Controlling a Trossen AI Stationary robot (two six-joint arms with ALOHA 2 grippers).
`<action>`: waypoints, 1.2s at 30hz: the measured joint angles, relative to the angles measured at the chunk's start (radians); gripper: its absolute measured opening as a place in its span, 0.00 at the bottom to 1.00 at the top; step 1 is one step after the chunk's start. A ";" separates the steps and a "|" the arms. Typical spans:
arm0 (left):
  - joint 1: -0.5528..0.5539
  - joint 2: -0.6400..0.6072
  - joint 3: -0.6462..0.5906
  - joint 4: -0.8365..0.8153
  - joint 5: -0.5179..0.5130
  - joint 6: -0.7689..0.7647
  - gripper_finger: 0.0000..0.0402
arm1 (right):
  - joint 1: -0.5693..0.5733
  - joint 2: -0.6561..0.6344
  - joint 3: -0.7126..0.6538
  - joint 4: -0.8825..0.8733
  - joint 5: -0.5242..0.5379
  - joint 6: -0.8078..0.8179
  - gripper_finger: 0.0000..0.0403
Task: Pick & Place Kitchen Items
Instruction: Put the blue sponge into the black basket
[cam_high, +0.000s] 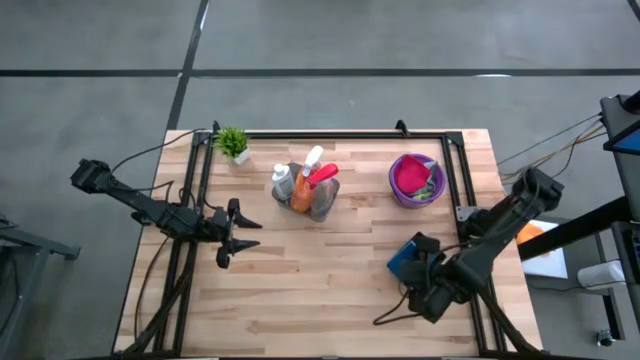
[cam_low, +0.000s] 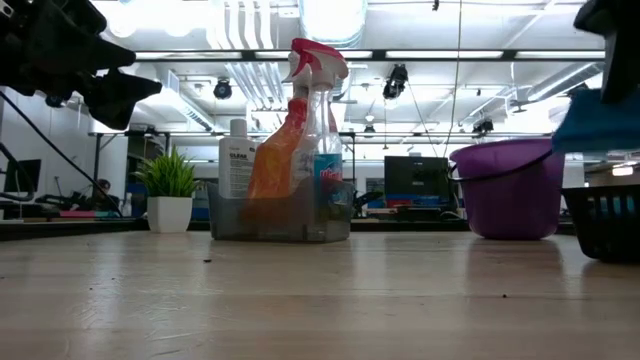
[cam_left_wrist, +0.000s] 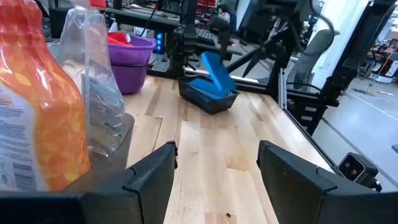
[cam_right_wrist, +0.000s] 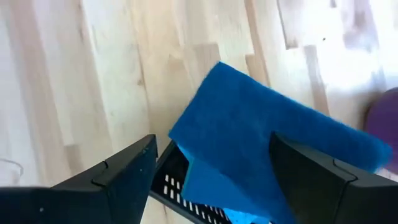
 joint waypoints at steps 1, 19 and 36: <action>0.000 0.000 0.000 0.000 0.000 0.000 0.57 | 0.007 -0.013 0.000 0.000 0.007 0.004 0.76; 0.000 0.000 0.000 -0.014 0.000 0.000 0.57 | 0.069 -0.151 0.002 -0.115 0.200 0.092 0.75; 0.000 -0.001 0.000 -0.018 0.000 0.000 0.57 | 0.060 -0.067 0.000 0.136 0.517 -0.293 0.05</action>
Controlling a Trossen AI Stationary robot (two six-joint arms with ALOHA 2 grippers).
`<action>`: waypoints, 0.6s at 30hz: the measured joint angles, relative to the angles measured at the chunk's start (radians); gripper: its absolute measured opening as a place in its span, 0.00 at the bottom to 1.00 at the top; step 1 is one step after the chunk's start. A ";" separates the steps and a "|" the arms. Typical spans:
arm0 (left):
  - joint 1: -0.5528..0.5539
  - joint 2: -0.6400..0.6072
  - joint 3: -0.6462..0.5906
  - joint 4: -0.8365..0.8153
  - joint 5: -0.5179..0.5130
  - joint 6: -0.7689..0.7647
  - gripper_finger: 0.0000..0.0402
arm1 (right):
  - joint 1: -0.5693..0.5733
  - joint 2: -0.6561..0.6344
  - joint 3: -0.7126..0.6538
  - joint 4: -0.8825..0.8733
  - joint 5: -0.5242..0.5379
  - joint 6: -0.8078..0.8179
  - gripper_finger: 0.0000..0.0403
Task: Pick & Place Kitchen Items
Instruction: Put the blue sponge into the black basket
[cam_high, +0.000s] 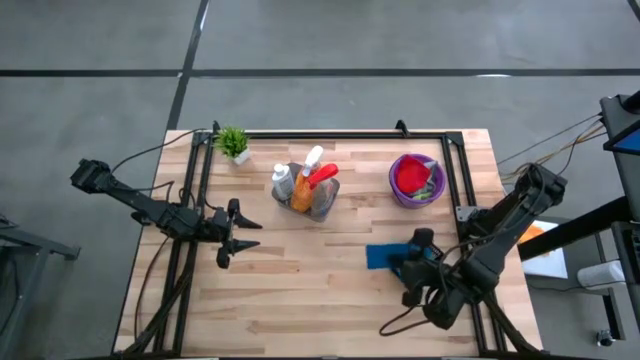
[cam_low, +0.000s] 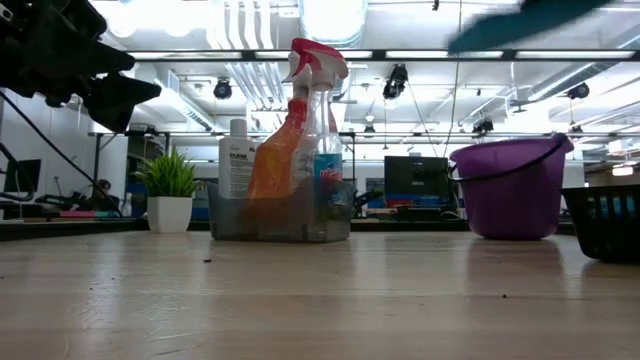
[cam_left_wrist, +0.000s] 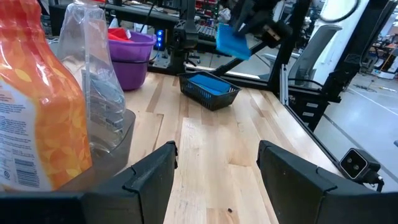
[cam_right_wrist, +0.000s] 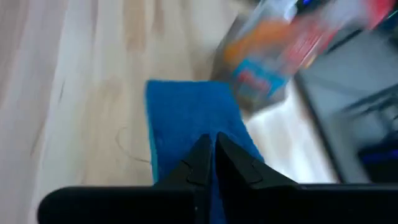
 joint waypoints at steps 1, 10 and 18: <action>0.000 0.000 0.000 0.000 0.000 0.000 0.57 | -0.002 0.003 0.000 0.036 0.044 -0.023 0.06; 0.000 0.000 0.000 -0.001 0.000 -0.005 0.57 | -0.088 0.006 0.000 0.195 0.071 -0.076 0.48; 0.000 0.000 0.000 -0.011 0.000 -0.007 0.57 | -0.191 0.046 -0.002 0.340 -0.040 -0.197 0.94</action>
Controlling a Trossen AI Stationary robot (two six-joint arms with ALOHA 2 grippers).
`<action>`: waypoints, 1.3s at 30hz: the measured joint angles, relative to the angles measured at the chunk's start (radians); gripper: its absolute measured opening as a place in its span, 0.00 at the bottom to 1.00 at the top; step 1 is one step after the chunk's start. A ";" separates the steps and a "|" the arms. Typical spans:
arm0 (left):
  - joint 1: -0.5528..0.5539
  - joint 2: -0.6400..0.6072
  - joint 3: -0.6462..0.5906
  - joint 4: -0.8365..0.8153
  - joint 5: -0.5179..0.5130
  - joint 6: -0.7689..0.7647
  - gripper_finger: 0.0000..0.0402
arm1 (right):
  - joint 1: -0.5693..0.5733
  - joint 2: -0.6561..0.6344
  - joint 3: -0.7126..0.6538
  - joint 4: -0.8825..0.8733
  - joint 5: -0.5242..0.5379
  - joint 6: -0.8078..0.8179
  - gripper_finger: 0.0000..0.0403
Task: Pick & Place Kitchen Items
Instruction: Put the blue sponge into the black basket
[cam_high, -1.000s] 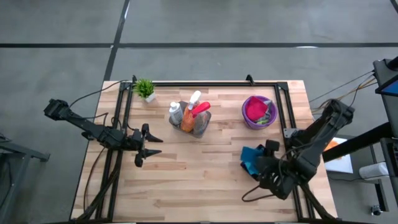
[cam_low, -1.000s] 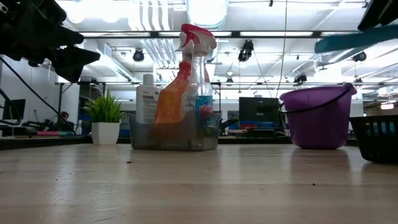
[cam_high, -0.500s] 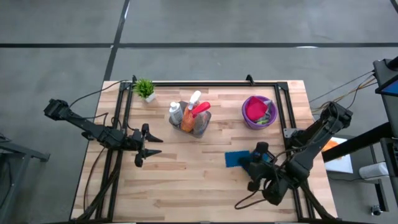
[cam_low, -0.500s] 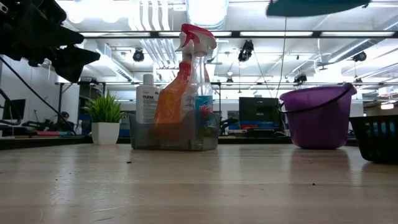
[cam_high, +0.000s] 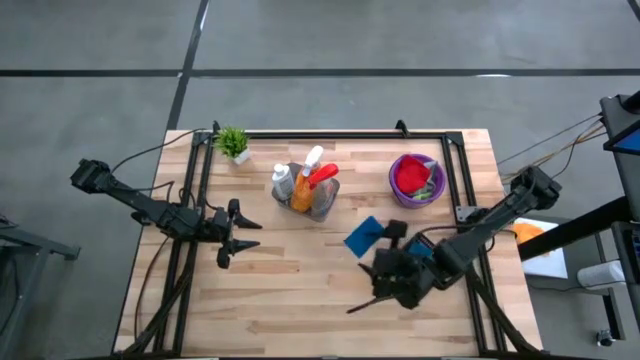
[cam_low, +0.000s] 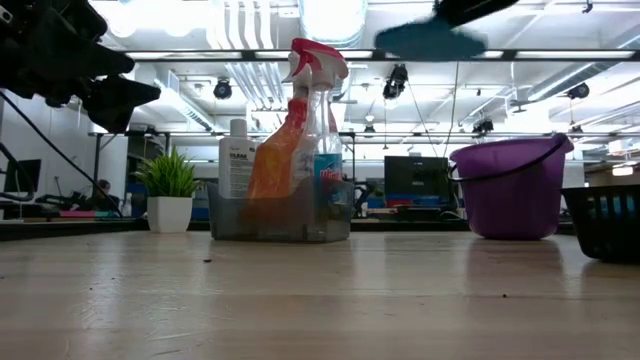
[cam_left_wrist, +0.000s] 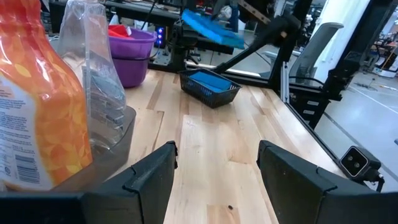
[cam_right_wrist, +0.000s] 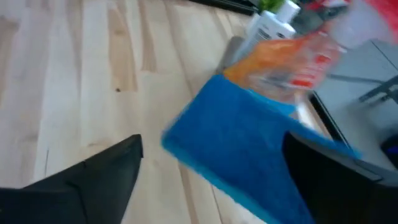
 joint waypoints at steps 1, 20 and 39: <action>0.000 0.000 0.000 0.000 0.000 0.000 0.57 | -0.016 0.017 0.000 0.039 -0.012 -0.034 0.97; 0.000 0.000 0.000 -0.031 0.000 -0.001 0.57 | -0.174 0.502 0.227 -0.061 -0.590 -0.254 0.87; 0.000 0.001 0.000 -0.045 0.000 -0.020 0.57 | -0.133 0.147 0.160 0.198 -0.546 -0.347 0.87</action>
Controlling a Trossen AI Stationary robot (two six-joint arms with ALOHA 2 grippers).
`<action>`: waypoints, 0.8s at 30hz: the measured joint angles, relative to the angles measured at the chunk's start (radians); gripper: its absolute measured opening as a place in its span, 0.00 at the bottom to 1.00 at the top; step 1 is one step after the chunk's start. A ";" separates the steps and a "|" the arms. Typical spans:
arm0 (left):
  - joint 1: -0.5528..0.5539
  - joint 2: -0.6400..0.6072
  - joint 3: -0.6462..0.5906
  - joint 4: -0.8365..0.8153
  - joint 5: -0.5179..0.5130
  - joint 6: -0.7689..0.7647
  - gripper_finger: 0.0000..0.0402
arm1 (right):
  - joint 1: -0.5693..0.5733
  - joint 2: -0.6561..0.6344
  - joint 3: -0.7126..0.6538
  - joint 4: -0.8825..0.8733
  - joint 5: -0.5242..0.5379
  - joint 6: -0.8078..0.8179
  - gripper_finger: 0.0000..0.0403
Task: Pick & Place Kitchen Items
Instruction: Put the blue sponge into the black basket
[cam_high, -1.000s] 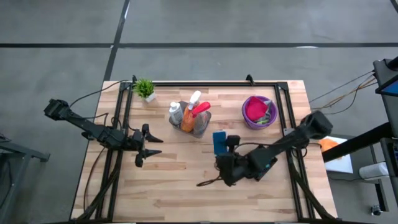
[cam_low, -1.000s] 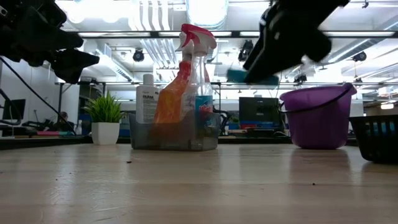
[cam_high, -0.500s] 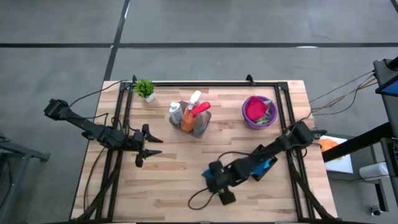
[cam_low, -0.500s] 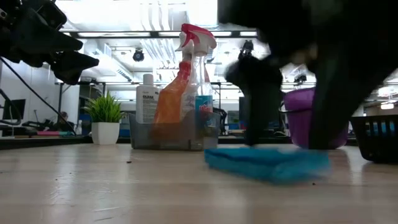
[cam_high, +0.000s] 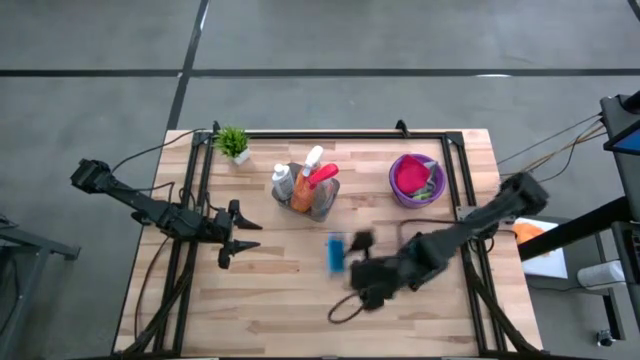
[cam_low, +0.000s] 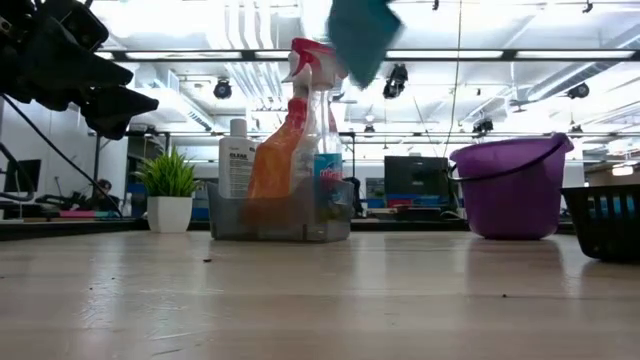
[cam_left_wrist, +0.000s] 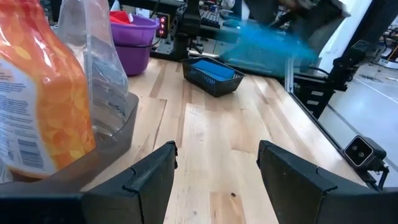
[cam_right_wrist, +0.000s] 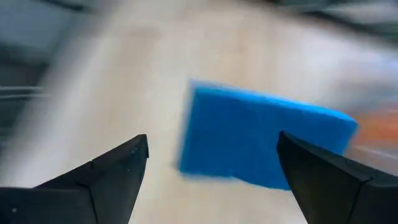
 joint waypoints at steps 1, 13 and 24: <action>0.000 0.000 0.000 0.000 0.000 0.000 0.57 | 0.022 -0.031 0.005 -0.063 0.168 0.008 0.87; 0.000 0.000 0.000 0.004 -0.005 0.000 0.57 | 0.068 -0.139 -0.087 -0.022 0.148 0.099 0.87; 0.000 0.000 0.000 0.004 -0.005 -0.007 0.57 | 0.002 -0.098 -0.131 -0.274 0.120 0.286 0.87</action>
